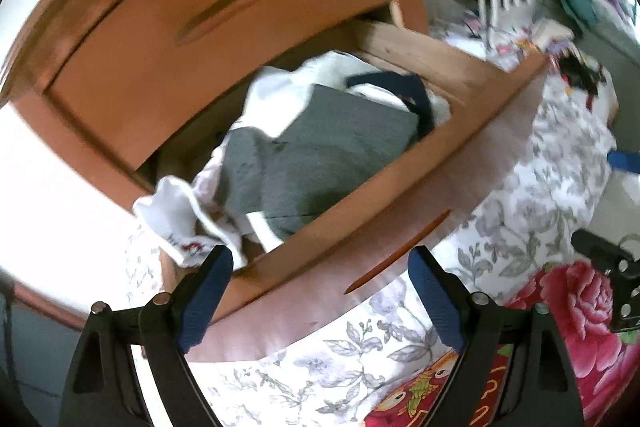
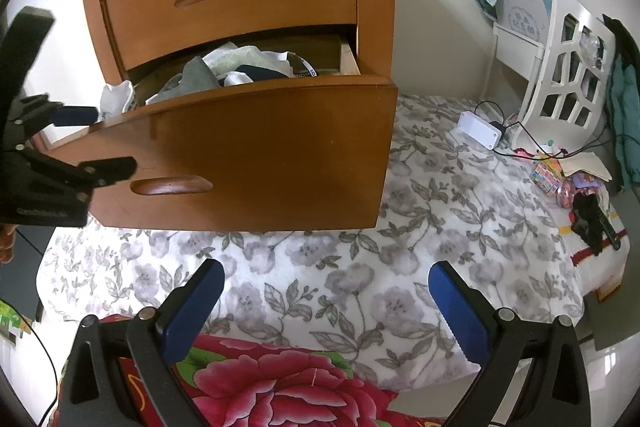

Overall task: Take underwear out of drawer
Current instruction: 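Pull the lower drawer outward with the left tool, then release the drawer with the left tool while moving the right tool toward the drawer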

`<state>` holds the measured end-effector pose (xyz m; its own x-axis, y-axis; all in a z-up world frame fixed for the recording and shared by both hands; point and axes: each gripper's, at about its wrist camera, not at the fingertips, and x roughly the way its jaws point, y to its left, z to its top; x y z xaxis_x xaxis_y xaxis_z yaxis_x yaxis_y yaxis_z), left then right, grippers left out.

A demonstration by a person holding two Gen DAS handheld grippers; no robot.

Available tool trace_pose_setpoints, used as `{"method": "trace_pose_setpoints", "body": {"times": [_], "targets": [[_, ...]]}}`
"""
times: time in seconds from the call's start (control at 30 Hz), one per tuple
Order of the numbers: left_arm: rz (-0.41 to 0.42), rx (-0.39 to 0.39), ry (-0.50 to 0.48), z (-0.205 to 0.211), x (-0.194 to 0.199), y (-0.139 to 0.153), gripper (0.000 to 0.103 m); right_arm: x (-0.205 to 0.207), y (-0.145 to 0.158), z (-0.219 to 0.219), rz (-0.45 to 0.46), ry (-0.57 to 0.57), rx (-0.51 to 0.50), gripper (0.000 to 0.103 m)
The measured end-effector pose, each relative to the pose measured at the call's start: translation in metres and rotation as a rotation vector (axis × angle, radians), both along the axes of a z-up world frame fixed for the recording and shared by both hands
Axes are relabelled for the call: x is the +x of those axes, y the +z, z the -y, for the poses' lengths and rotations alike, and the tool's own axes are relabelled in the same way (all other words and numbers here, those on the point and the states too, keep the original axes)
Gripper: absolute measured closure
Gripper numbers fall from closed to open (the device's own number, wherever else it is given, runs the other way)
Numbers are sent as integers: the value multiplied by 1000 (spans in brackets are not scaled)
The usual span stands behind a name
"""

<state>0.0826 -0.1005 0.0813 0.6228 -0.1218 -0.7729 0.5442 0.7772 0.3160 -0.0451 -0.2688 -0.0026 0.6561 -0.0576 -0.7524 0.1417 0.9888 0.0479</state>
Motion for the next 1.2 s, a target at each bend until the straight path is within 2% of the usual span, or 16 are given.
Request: {"method": "trace_pose_setpoints", "body": {"times": [0.2,0.33,0.47,0.53,0.77,0.9,1.2], "targets": [[57,-212,113,-32,-12,24,13,0,-1,0,-3,0,-5,0],[126,-310,185,-45,-27,34,13,0,-1,0,-1,-5,-11,0],[193,-444,302,-63,-49,32,13,0,1,-1,3,-7,-19,0],[201,-490,343,-69,-57,24,13,-1,1,-3,7,-3,-26,0],[177,-473,434,-74,-58,-11,13,0,5,-14,33,22,-44,0],[173,-491,484,-84,-53,-18,13,2,12,-18,67,33,-62,0],[169,-467,542,-92,-45,-38,13,10,37,-21,179,36,-97,0]]}}
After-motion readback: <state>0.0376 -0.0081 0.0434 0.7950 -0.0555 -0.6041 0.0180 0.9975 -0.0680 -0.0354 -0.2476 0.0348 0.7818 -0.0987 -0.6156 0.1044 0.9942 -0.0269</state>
